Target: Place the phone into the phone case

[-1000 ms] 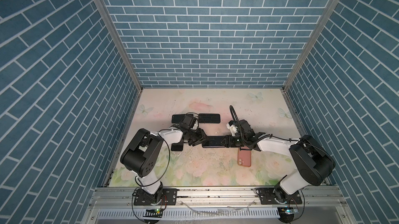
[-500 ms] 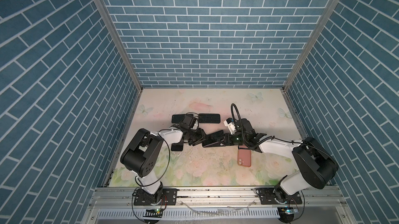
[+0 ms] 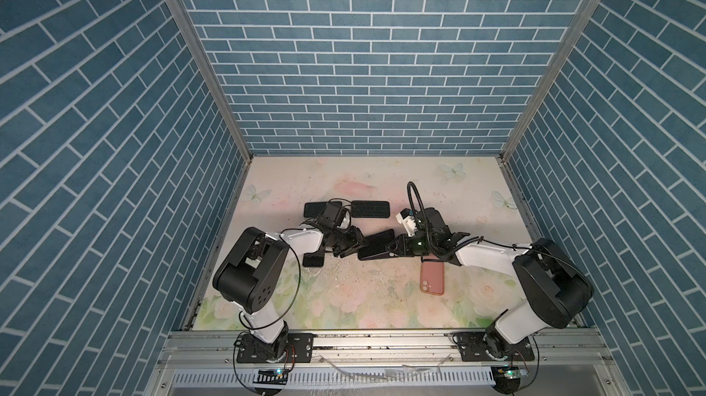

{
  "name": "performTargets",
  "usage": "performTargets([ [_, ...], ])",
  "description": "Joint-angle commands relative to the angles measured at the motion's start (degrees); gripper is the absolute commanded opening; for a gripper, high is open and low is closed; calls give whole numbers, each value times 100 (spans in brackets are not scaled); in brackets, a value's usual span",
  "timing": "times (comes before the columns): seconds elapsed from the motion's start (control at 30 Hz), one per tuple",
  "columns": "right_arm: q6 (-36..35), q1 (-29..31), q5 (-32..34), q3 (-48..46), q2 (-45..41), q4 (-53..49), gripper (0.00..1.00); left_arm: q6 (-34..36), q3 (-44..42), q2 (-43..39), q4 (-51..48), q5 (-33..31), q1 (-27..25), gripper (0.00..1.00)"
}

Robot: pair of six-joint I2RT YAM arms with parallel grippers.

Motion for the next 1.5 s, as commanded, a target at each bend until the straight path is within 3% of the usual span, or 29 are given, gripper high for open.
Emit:
performTargets([
  [0.0, -755, 138, 363, -23, 500, -364, 24, 84, -152, 311, -322, -109, -83, 55],
  [0.2, -777, 147, 530, -14, 469, -516, 44, 85, -139, 332, -319, -93, -82, 55],
  [0.53, -981, 147, 958, 253, 33, -1123, 52, 85, -146, 321, -313, -84, -84, 55],
  [0.63, -1042, 146, 1210, 381, -132, -1448, 67, 89, -167, 286, -312, -93, -84, 55],
  [0.73, -1127, 147, 1411, 551, -304, -1784, 75, 76, -195, 267, -301, -99, -90, 55],
  [1.03, -1465, 146, 2101, 1005, -588, -2555, 75, 75, -220, 225, -370, -210, -87, 55],
  [1.47, -2043, 272, 2297, 2191, 576, -2772, 67, 129, -89, 41, -1067, -766, -83, 50],
])
